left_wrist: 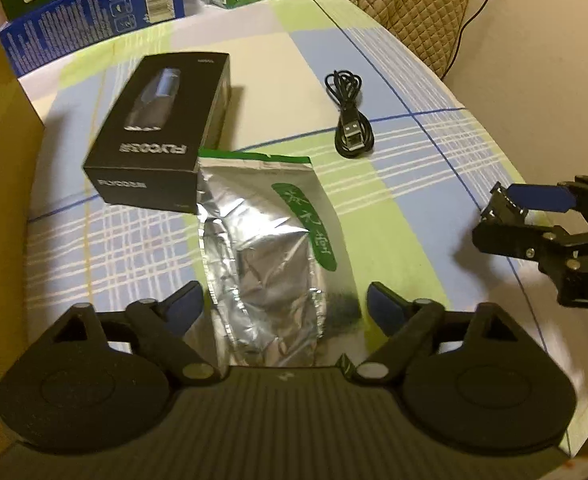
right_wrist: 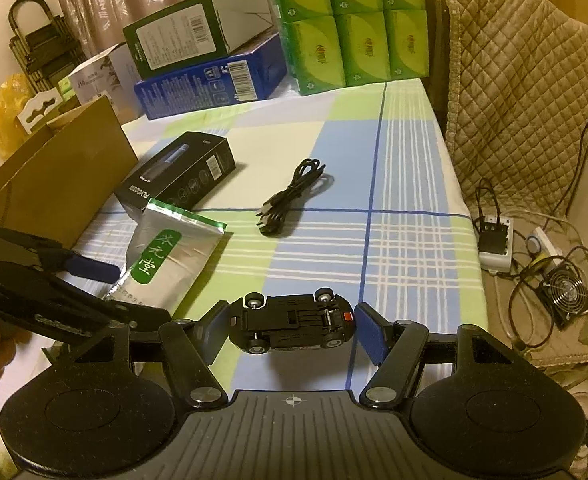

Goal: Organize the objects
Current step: 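Grasp the silver leaf-print foil bag with the left gripper while the right holds the car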

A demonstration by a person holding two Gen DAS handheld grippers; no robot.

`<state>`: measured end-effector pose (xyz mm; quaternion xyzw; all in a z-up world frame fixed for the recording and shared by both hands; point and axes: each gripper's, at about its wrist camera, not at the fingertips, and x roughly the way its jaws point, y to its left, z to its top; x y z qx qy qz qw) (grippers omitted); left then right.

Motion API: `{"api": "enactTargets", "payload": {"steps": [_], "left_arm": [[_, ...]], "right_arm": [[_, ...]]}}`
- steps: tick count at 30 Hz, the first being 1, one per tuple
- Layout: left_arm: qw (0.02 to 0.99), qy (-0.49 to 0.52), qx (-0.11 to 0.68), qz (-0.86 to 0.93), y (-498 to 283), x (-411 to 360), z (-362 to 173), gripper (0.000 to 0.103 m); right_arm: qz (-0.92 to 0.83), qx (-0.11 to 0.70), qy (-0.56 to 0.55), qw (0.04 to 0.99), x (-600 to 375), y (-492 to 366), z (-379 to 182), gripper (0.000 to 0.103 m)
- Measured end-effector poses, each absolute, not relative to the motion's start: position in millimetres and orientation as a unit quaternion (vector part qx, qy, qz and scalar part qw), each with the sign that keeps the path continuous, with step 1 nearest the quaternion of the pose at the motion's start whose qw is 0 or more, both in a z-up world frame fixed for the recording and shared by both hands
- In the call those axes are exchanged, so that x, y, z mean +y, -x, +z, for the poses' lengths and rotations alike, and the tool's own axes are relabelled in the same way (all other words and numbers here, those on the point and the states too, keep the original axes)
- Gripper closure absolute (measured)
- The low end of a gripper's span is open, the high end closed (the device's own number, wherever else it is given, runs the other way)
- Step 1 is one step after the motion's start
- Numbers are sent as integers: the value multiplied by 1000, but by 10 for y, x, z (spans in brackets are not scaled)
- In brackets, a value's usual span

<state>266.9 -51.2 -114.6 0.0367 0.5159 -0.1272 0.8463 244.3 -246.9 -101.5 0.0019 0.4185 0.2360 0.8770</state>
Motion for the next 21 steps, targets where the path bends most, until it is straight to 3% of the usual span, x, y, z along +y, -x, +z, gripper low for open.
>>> {"api": "enactTargets", "payload": {"steps": [6, 9, 11, 13, 21], "left_arm": [[849, -55, 511, -125, -2631, -548, -1220, 25], [846, -57, 514, -130, -2625, -527, -1177, 35], [846, -57, 513, -134, -2608, -513, -1121, 48], [843, -62, 517, -136, -2603, -523, -1077, 52], [840, -57, 520, -145, -2386, -477, -889, 54]], "right_arm": [[236, 419, -2, 877, -2434, -2456, -1031, 39], [232, 419, 1, 878, -2419, -2430, -1022, 39], [230, 417, 0, 879, -2414, -2394, -1002, 39], [224, 416, 2, 881, -2407, -2366, -977, 39], [224, 407, 4, 886, -2358, -2159, -785, 39]]}}
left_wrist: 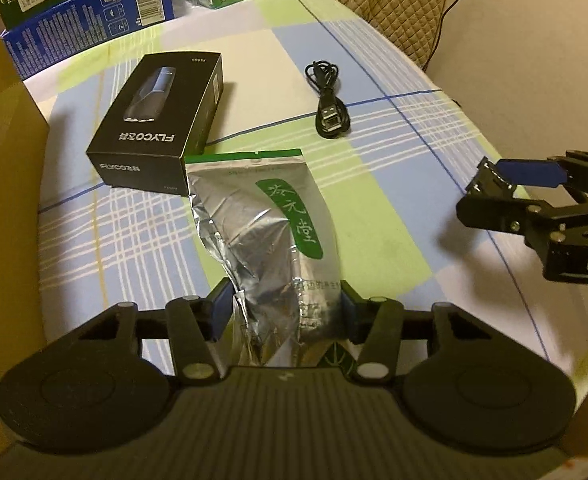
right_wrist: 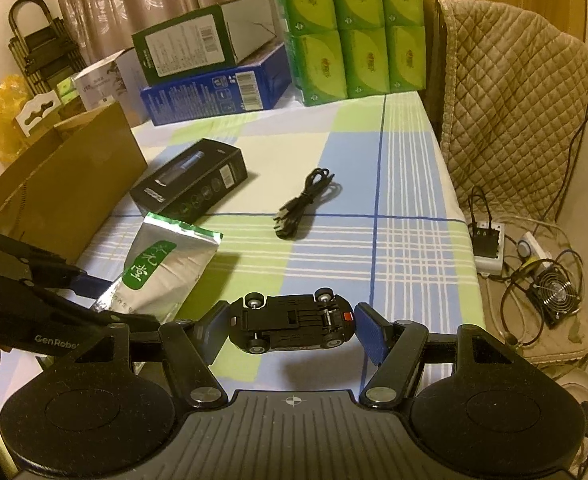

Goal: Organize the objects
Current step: 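Carry the foil bag and toy car toward the cardboard box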

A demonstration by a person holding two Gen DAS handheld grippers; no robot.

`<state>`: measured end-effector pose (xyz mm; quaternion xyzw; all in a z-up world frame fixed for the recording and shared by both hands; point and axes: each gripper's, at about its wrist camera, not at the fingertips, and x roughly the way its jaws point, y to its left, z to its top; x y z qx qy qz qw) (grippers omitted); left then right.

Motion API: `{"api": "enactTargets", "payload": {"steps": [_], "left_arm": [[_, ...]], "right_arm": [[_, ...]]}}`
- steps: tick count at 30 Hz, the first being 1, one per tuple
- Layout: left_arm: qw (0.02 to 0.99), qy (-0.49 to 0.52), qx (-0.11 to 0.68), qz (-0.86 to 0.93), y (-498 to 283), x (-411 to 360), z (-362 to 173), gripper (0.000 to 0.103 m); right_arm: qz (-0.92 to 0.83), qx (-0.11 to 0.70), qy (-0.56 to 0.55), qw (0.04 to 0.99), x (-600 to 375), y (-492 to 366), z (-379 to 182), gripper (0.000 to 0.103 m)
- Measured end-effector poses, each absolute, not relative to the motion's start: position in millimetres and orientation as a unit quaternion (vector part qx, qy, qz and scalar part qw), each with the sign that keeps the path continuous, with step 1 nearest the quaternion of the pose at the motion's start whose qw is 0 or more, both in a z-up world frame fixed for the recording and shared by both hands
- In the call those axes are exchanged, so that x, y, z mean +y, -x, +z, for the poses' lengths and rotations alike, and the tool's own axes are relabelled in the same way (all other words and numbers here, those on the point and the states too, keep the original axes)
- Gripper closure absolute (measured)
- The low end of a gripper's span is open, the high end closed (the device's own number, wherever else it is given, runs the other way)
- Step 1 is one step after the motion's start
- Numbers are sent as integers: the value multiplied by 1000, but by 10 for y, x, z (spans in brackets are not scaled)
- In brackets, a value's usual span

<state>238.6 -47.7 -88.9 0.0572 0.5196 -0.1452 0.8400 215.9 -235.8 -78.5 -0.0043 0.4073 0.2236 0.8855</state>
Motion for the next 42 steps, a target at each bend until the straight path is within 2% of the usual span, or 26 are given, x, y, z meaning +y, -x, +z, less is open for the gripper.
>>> {"api": "enactTargets", "payload": {"steps": [20, 42], "left_arm": [[868, -72, 467, -157, -1641, -327, 28, 54], [884, -72, 436, -152, -970, 404, 957, 54]], "right_arm": [[215, 380, 20, 900, -2136, -1444, -141, 39], [260, 332, 39, 906, -1467, -912, 554, 39]]}}
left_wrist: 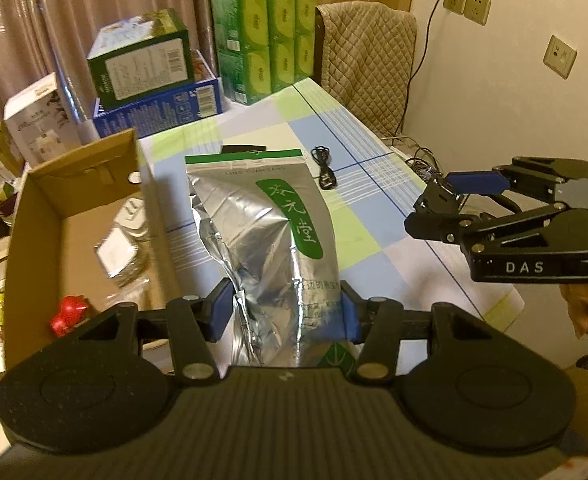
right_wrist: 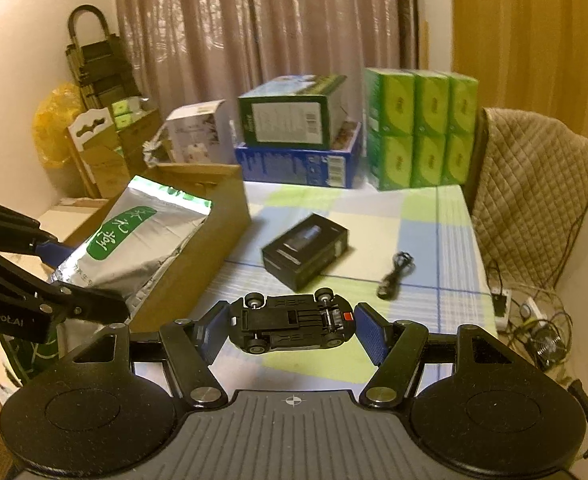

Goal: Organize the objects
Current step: 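Carry the foil bag and toy car toward the cardboard box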

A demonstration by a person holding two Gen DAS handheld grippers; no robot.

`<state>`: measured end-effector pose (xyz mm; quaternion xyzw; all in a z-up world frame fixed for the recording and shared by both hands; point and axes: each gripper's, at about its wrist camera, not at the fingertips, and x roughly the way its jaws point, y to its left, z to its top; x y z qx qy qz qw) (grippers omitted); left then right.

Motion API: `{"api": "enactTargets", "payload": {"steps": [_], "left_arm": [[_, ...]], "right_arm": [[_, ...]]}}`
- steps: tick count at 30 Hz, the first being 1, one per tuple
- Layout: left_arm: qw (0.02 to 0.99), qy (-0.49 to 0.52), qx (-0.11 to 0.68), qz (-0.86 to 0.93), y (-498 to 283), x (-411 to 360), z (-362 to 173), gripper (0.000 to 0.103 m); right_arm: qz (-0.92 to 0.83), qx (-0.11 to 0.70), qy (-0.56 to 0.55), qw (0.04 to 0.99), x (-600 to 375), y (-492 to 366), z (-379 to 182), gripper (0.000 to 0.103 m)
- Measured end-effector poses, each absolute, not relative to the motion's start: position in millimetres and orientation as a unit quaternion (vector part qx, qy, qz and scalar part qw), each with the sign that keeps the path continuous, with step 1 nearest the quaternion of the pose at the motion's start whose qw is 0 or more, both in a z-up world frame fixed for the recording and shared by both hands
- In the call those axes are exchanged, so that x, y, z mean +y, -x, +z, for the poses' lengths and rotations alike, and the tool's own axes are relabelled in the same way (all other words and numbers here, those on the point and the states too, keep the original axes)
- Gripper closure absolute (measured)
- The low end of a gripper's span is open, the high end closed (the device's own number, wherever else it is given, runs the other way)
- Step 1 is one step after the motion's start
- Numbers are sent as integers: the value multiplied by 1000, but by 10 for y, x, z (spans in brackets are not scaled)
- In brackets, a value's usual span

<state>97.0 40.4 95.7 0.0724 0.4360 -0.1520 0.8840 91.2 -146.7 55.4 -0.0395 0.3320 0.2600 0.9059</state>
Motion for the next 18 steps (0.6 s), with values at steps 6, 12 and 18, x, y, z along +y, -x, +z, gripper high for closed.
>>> {"api": "enactTargets", "payload": {"steps": [6, 12, 18], "left_arm": [[891, -72, 428, -132, -842, 699, 1153, 54], [894, -74, 427, -112, -751, 972, 1270, 54], [897, -66, 427, -97, -668, 1213, 1326, 54]], "right_arm": [[283, 321, 51, 902, -1195, -824, 648, 39], [305, 314, 58, 897, -921, -739, 710, 39], [327, 311, 71, 890, -653, -663, 711, 39]]}}
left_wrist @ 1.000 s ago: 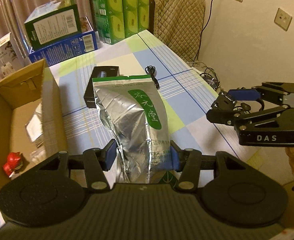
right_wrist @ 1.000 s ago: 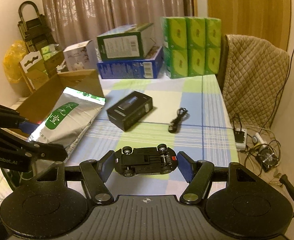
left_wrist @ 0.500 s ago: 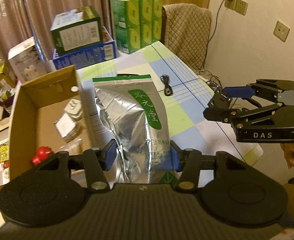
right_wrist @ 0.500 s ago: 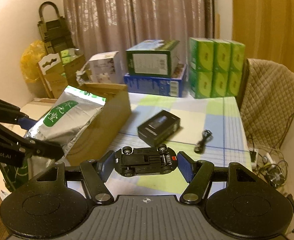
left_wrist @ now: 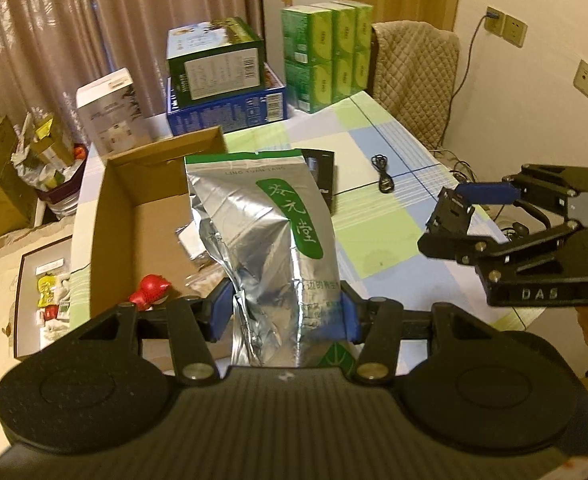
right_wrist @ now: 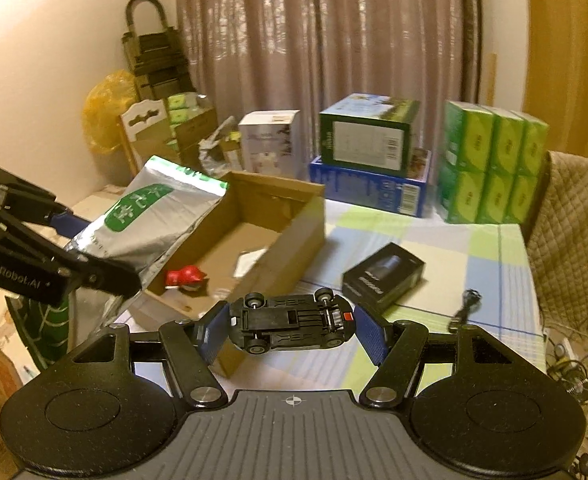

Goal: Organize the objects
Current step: 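Open the left gripper to drop the foil bag while the right releases the car inside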

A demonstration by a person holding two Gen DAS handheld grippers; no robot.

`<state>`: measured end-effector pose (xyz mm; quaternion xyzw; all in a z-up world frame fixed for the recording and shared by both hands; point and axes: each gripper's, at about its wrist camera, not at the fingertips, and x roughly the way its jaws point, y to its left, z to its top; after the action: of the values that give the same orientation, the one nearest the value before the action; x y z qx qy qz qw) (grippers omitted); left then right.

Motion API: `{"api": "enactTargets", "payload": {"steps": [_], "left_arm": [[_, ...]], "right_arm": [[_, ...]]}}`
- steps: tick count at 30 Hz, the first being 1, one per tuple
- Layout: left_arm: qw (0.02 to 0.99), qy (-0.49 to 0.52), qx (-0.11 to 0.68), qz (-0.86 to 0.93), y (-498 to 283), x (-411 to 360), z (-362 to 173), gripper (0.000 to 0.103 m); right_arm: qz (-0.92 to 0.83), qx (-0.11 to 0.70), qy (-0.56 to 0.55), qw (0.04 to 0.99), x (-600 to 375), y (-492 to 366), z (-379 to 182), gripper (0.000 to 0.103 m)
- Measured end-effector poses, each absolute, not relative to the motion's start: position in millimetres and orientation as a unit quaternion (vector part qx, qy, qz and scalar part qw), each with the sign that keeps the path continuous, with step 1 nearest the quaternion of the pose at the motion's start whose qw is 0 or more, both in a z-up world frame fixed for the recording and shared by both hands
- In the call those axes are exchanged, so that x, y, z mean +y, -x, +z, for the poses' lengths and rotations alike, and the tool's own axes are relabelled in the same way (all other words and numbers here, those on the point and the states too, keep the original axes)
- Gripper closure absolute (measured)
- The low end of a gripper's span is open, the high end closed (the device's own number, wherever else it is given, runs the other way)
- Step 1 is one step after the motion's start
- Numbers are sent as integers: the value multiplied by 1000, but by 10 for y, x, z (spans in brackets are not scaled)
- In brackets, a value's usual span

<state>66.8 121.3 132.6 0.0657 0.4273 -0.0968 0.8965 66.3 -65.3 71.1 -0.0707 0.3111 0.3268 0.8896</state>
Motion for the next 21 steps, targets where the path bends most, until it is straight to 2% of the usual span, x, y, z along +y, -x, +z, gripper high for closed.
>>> {"api": "enactTargets", "payload": {"steps": [21], "left_arm": [[897, -57, 437, -47, -736, 1914, 1358, 54]], "right_arm": [[381, 306, 101, 866, 155, -712, 662, 39]]}}
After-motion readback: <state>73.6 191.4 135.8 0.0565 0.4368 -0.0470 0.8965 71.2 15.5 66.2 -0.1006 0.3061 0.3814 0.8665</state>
